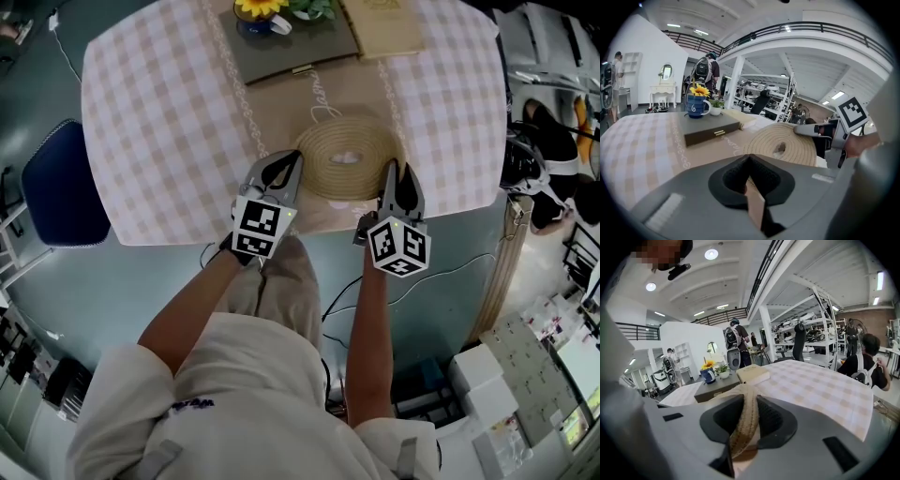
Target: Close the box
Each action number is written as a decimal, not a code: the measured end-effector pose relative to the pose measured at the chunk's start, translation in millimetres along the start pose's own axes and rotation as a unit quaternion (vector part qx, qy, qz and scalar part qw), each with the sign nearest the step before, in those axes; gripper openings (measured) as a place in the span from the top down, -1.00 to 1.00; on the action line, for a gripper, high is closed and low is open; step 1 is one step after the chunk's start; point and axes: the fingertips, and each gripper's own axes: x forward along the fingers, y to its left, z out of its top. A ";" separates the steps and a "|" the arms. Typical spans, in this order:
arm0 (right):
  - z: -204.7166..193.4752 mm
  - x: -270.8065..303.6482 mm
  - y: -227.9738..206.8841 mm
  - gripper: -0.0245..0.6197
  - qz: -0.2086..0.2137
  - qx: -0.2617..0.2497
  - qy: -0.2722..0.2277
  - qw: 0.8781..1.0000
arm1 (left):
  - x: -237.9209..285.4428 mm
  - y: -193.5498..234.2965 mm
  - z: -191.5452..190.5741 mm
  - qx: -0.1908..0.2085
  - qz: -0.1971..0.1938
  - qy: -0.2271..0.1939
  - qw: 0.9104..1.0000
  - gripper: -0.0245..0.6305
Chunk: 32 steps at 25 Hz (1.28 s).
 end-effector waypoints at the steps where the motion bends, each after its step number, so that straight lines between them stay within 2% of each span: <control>1: -1.6 1.3 -1.5 0.66 0.000 0.002 0.002 1.000 | 0.4 1.1 0.4 0.003 0.000 0.000 1.000 0.92; 5: -7.3 4.9 -6.3 0.65 0.000 0.010 0.010 1.000 | 1.2 -1.3 0.7 0.015 0.003 0.004 1.000 0.92; 9: -10.1 10.0 -9.4 0.62 -0.001 -0.009 0.016 1.000 | 2.2 -2.5 2.3 0.011 0.005 0.006 1.000 0.92; 16: -13.5 17.9 -12.3 0.57 -0.001 -0.082 0.026 0.996 | 5.4 -6.5 2.5 0.014 0.003 0.008 1.000 0.92; 23: -15.1 22.2 -8.8 0.54 0.002 -0.190 0.039 0.981 | 12.1 -15.5 2.3 0.022 -0.002 0.015 1.000 0.92; 28: -19.5 27.7 -8.7 0.55 0.018 -0.230 0.053 0.972 | 15.5 -16.3 3.0 0.028 0.000 0.020 0.999 0.92; 32: -22.8 31.9 -8.9 0.54 0.030 -0.245 0.064 0.967 | 17.3 -15.7 5.0 0.009 0.007 0.024 1.000 0.92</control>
